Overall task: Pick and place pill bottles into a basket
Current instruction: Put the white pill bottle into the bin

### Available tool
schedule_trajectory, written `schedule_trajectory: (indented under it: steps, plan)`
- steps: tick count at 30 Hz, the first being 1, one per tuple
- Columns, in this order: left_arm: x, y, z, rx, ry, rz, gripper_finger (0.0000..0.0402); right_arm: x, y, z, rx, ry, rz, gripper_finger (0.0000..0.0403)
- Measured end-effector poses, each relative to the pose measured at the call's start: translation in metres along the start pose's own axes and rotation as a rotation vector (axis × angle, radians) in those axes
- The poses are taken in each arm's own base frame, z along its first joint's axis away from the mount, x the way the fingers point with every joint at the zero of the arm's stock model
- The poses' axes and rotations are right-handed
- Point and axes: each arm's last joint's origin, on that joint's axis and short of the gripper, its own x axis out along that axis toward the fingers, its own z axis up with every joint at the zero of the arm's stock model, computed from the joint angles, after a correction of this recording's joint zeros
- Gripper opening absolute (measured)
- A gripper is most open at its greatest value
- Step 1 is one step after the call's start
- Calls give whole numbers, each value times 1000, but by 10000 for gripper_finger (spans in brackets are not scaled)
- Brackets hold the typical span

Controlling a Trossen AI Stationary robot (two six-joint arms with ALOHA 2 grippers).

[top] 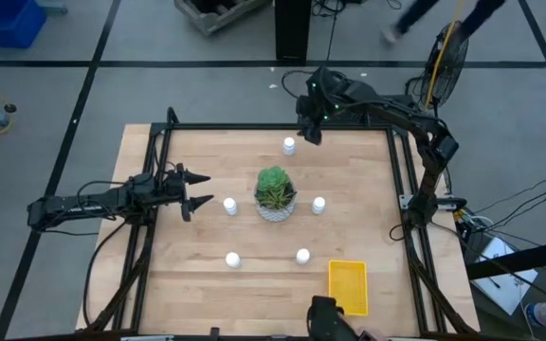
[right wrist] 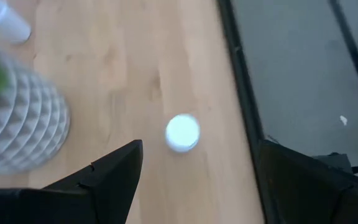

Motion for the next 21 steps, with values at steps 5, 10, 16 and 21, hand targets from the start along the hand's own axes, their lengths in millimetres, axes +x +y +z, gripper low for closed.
schedule_trajectory:
  steps: [5,10,16,21]
  plan:
    - [0,0,0,3,0,0,315,-1,6,-7,-27,81,48,308]
    - [0,0,0,2,0,0,314,1,4,-9,-55,100,25,308]
    - [0,0,0,1,0,0,323,17,-1,-8,-81,85,21,308]
    - [0,0,0,-1,0,0,322,38,-5,-13,-32,115,34,308]
